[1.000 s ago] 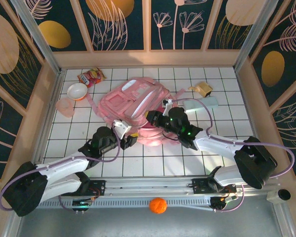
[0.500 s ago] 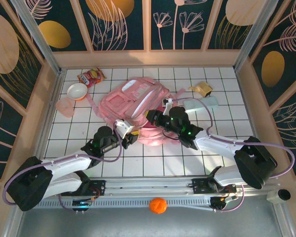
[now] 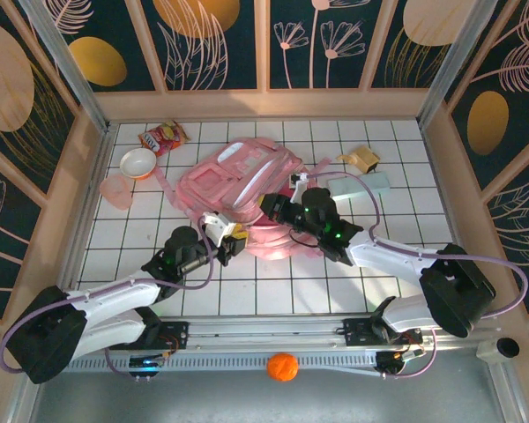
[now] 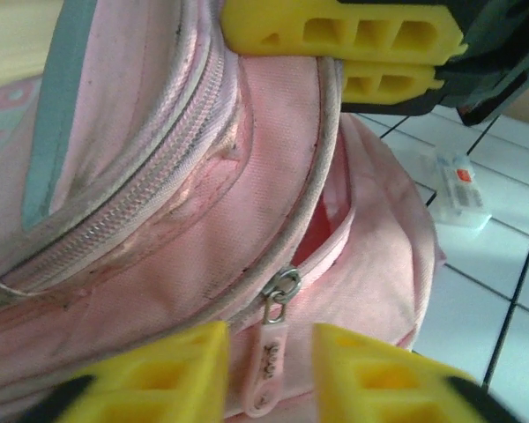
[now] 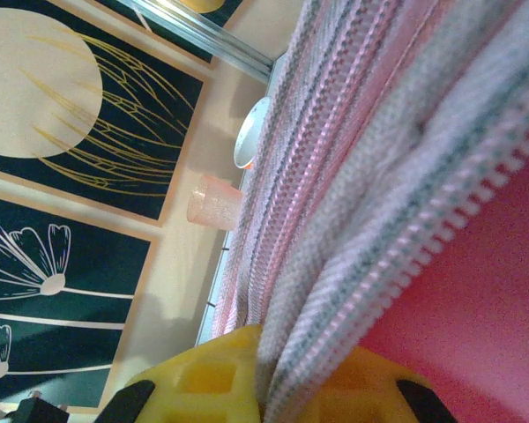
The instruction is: Pack the student bag
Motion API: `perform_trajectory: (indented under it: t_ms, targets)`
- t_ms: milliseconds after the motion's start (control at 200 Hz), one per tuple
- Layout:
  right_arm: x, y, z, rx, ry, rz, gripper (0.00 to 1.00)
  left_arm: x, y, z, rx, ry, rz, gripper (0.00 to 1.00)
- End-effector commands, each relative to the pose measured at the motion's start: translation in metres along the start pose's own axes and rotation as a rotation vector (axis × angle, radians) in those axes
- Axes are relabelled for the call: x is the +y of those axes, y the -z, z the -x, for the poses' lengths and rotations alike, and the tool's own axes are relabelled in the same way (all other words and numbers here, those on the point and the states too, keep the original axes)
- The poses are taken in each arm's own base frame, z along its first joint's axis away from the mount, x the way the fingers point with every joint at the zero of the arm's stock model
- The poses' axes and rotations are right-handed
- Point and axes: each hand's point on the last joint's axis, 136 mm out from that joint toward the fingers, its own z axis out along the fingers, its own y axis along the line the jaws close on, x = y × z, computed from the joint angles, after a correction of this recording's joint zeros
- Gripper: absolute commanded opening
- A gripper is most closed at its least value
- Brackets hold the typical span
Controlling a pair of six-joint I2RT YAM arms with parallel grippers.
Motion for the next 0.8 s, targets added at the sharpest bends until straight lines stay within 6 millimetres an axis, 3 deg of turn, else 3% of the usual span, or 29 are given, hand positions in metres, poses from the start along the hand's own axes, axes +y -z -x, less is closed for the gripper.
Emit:
perform_trajectory:
  t_ms: [0,165,370,611,796]
  targets:
    - [0.052,0.005,0.034,-0.095,0.056,0.142,0.0,-0.004,0.001,-0.005,0.006,0.028,-0.018,0.4]
    - [0.054,0.006,0.032,-0.093,0.05,0.156,0.0,0.016,0.0,-0.013,0.033,0.019,0.095,0.49]
    - [0.059,0.006,0.034,-0.095,0.049,0.178,0.0,0.009,-0.01,-0.021,0.069,0.012,0.045,0.51]
    - [0.059,0.007,0.033,-0.09,0.049,0.177,0.0,0.006,-0.016,-0.004,0.022,0.009,0.031,0.24]
    - [0.054,0.005,0.032,-0.085,0.05,0.154,0.0,-0.009,-0.01,0.01,-0.019,-0.016,-0.043,0.05]
